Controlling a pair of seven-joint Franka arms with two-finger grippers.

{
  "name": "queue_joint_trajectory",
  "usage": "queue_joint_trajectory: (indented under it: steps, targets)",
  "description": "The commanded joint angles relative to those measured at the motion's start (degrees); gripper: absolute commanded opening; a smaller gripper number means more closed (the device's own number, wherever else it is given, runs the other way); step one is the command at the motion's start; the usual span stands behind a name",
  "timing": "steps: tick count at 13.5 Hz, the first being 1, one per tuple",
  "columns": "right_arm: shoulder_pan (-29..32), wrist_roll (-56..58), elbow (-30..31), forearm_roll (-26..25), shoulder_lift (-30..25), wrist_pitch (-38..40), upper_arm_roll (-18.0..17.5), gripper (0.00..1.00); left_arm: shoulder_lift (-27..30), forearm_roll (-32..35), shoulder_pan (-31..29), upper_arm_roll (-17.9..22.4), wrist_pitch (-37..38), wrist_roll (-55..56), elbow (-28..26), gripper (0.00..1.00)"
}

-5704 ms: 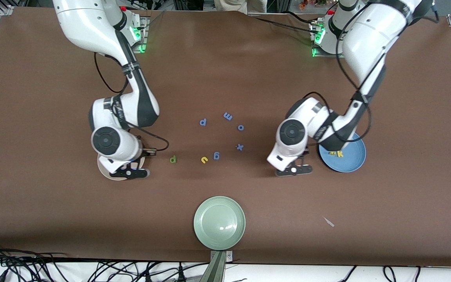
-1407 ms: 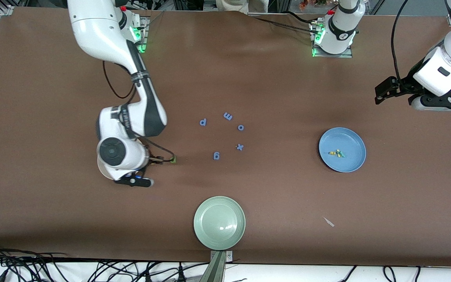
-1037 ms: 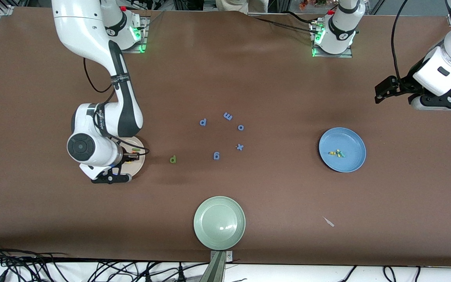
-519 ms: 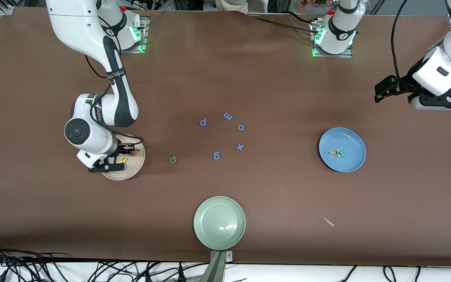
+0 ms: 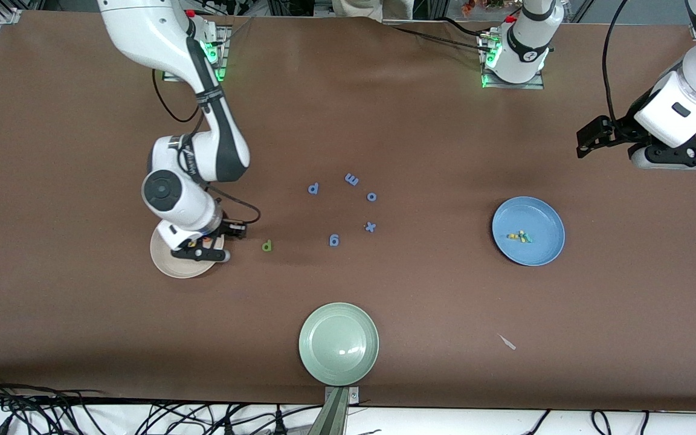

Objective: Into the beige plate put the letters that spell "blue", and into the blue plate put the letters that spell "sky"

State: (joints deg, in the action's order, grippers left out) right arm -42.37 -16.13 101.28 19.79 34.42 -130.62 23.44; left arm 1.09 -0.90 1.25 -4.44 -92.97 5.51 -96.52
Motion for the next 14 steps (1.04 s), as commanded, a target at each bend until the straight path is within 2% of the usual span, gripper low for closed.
queue_joint_trajectory:
  steps: [1, 4, 14]
  targets:
    - [0.18, -6.7, -5.2, 0.95, 3.98, -0.43, -2.51, 0.58, 0.05, -1.38, -0.37, -0.22, 1.3, -1.03, 0.98, 1.0]
    - [-0.52, -8.13, -6.1, 1.04, 6.45, -3.84, -2.96, 0.64, 0.05, -1.38, -0.29, -0.3, 1.3, -1.03, 0.98, 1.0]
    - [-1.58, -8.04, -6.01, 1.04, 9.26, -8.51, -3.05, 0.63, 0.05, -1.38, -0.11, -0.3, 1.3, -1.03, 0.98, 1.0]
